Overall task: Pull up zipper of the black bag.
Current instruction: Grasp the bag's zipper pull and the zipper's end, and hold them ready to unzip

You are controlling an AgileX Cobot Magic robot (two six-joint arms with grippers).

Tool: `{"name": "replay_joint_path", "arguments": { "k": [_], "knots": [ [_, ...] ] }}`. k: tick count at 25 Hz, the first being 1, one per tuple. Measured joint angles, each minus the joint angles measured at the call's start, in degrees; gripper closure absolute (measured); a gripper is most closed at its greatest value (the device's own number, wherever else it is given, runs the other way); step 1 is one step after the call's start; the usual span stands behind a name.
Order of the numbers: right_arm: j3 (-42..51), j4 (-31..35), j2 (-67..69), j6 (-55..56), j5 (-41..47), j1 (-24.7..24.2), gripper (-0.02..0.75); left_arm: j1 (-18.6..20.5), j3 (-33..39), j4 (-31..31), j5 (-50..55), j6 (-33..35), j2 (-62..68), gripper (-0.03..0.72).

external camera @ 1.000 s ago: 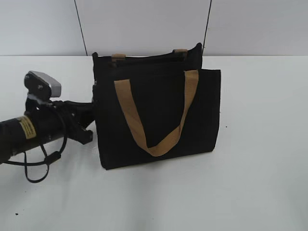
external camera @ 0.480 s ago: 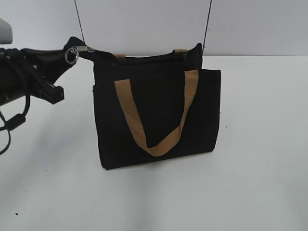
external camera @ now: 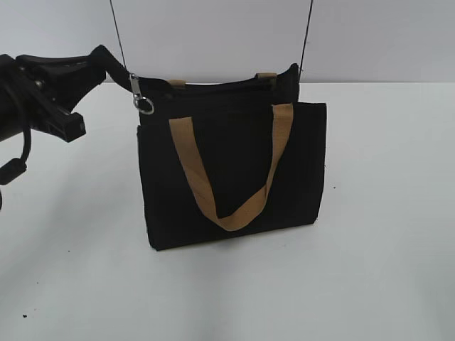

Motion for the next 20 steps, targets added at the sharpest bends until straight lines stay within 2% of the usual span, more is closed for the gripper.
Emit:
{"name": "replay_joint_path", "arguments": {
  "k": [2, 5, 14, 17, 20],
  "knots": [
    [-0.3, 1.6, 2.5, -0.9, -0.3, 0.0, 0.181, 0.0, 0.0, 0.4, -0.2, -0.4, 0.0, 0.656],
    [-1.7, 8.5, 11.1, -7.6, -3.1, 0.0, 0.181, 0.0, 0.0, 0.7, -0.3, -0.6, 0.0, 0.656],
    [-6.6, 43.0, 42.2, -42.0, -11.0, 0.0, 0.181, 0.0, 0.0, 0.9, -0.3, -1.9, -0.1, 0.656],
    [-9.5, 50.0, 52.6, -50.5, -11.6, 0.0, 0.181, 0.0, 0.0, 0.9, -0.3, -1.9, -0.1, 0.656],
    [-13.1, 52.7, 59.0, -55.1, -11.8, 0.1, 0.181, 0.0, 0.0, 0.9, -0.3, -1.9, -0.1, 0.657]
  ]
}}
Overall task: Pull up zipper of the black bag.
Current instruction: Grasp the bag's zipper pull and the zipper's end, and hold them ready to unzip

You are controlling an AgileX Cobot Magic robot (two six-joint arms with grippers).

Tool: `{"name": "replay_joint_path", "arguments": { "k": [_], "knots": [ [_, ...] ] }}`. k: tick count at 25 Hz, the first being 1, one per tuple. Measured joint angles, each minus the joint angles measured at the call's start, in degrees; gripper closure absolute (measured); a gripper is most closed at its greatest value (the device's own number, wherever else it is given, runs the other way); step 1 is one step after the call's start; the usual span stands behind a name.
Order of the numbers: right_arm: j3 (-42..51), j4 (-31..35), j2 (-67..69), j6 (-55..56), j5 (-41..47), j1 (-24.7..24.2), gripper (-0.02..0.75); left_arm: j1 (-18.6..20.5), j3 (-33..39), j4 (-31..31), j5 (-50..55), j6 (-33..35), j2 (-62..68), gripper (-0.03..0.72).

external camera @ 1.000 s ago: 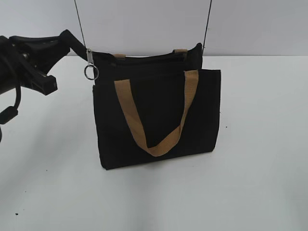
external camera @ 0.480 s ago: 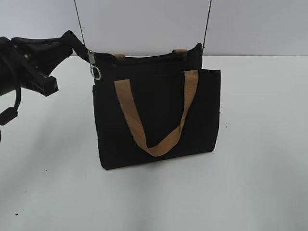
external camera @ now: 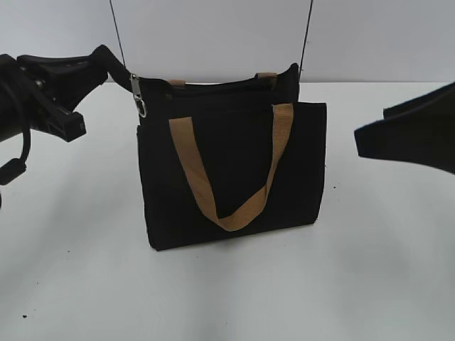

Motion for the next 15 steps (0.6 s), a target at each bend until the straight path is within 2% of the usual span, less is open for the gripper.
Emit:
{"name": "replay_joint_path", "arguments": {
  "k": [3, 5, 11, 15],
  "knots": [
    [-4.0, 1.5, 5.6, -2.8, -0.1, 0.6, 0.181, 0.0, 0.0, 0.1, 0.0, 0.0, 0.0, 0.657],
    [-7.0, 2.1, 8.9, -4.3, -0.9, 2.9, 0.181, 0.0, 0.0, 0.1, 0.0, -0.1, 0.0, 0.657],
    [-14.9, 4.0, 18.6, -6.0, -3.4, 15.3, 0.181, 0.0, 0.0, 0.1, 0.0, -0.2, 0.0, 0.657],
    [-15.9, 8.5, 22.7, -7.5, -6.1, 20.0, 0.181, 0.0, 0.0, 0.1, 0.0, -0.2, 0.0, 0.657]
  ]
}}
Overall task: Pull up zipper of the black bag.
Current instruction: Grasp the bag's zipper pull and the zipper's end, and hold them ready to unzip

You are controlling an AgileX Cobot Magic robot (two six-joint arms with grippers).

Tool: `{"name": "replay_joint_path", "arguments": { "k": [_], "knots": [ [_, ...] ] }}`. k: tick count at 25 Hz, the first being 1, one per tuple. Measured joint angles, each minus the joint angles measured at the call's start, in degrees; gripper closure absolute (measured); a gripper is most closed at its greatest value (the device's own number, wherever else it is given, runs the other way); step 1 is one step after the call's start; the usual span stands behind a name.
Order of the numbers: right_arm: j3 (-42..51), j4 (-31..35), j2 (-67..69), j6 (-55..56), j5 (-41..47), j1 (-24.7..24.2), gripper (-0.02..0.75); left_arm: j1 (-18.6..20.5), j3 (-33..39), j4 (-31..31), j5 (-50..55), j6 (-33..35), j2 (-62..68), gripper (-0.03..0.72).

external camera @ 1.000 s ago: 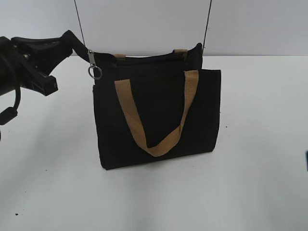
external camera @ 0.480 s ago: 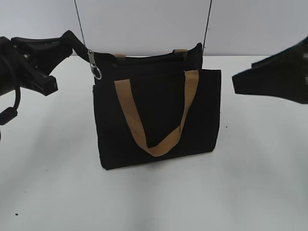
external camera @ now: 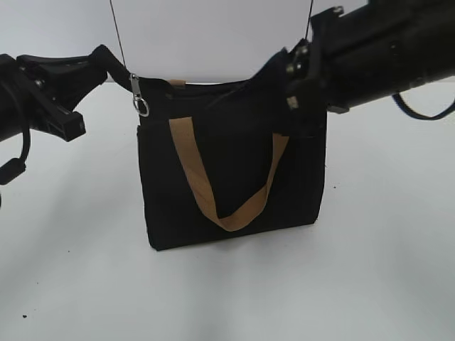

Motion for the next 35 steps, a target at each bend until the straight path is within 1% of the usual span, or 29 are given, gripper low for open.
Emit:
{"name": "replay_joint_path", "arguments": {
  "k": [2, 5, 9, 11, 15, 18, 22, 32, 35],
  "knots": [
    [0.0, 3.2, 2.0, -1.7, -3.3, 2.0, 0.181, 0.0, 0.0, -0.1, 0.0, 0.0, 0.0, 0.658],
    [-0.3, 7.7, 5.3, -7.5, -5.9, 5.0, 0.181, 0.0, 0.0, -0.1, 0.0, 0.0, 0.0, 0.657],
    [-3.6, 9.5, 11.1, -13.8, -6.6, 9.5, 0.185, 0.0, 0.0, -0.1, -0.5, 0.0, 0.0, 0.658],
    [-5.4, 9.6, 13.5, -14.7, -7.6, 10.7, 0.216, 0.0, 0.0, -0.1, -0.5, 0.0, 0.0, 0.658],
    [-7.9, 9.7, 16.3, -15.1, -9.9, 10.9, 0.312, 0.0, 0.0, -0.1, -0.5, 0.0, 0.0, 0.658],
    [-9.1, 9.7, 17.4, -15.1, -12.1, 10.9, 0.357, 0.0, 0.0, -0.1, -0.5, 0.0, 0.0, 0.659],
    [-9.9, 10.0, 18.3, -15.1, -14.7, 10.9, 0.371, 0.0, 0.0, -0.1, -0.5, 0.0, 0.0, 0.659],
    [-9.9, 10.5, 21.0, -15.1, -18.6, 10.9, 0.374, 0.0, 0.0, -0.1, -0.5, 0.0, 0.0, 0.659],
    [-9.9, 11.5, 21.0, -15.1, -19.1, 10.9, 0.404, 0.0, 0.0, -0.1, -0.5, 0.0, 0.0, 0.659]
  ]
}}
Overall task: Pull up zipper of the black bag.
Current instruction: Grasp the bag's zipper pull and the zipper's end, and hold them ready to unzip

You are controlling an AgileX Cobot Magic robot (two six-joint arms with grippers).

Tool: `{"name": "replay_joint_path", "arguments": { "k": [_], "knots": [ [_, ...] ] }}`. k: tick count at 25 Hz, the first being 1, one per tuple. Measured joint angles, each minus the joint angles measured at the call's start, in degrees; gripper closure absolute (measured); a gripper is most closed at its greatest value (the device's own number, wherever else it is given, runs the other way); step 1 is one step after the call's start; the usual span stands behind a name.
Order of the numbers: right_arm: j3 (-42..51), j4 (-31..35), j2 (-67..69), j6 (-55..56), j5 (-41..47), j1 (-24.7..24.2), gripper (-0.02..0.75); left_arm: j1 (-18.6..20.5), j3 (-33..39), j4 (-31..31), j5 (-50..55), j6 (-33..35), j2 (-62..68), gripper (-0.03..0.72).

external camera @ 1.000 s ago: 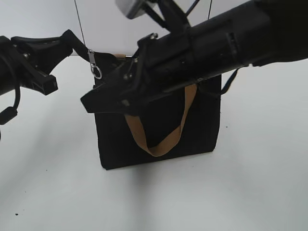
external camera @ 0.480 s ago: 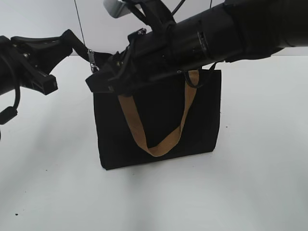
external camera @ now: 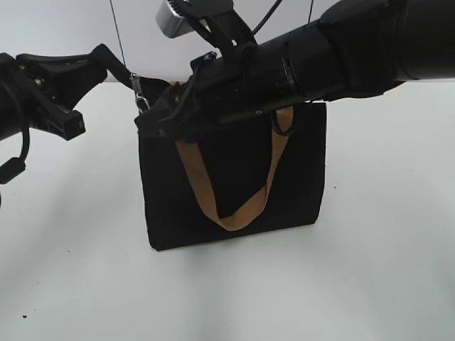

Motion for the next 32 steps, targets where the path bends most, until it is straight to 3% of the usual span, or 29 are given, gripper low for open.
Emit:
{"name": "replay_joint_path", "arguments": {
  "k": [6, 27, 32],
  "knots": [
    [0.0, 1.8, 0.0, -0.1, -0.2, 0.0, 0.479, 0.0, 0.0, 0.0, 0.0, 0.0, 0.0, 0.659],
    [-2.9, 5.8, 2.8, -1.5, -1.4, 0.0, 0.506, 0.0, 0.0, 0.0, 0.5, 0.0, 0.0, 0.659],
    [-3.0, 5.8, 2.8, -1.5, -1.4, 0.0, 0.72, 0.0, 0.0, 0.0, 0.5, 0.0, 0.0, 0.659]
  ]
}}
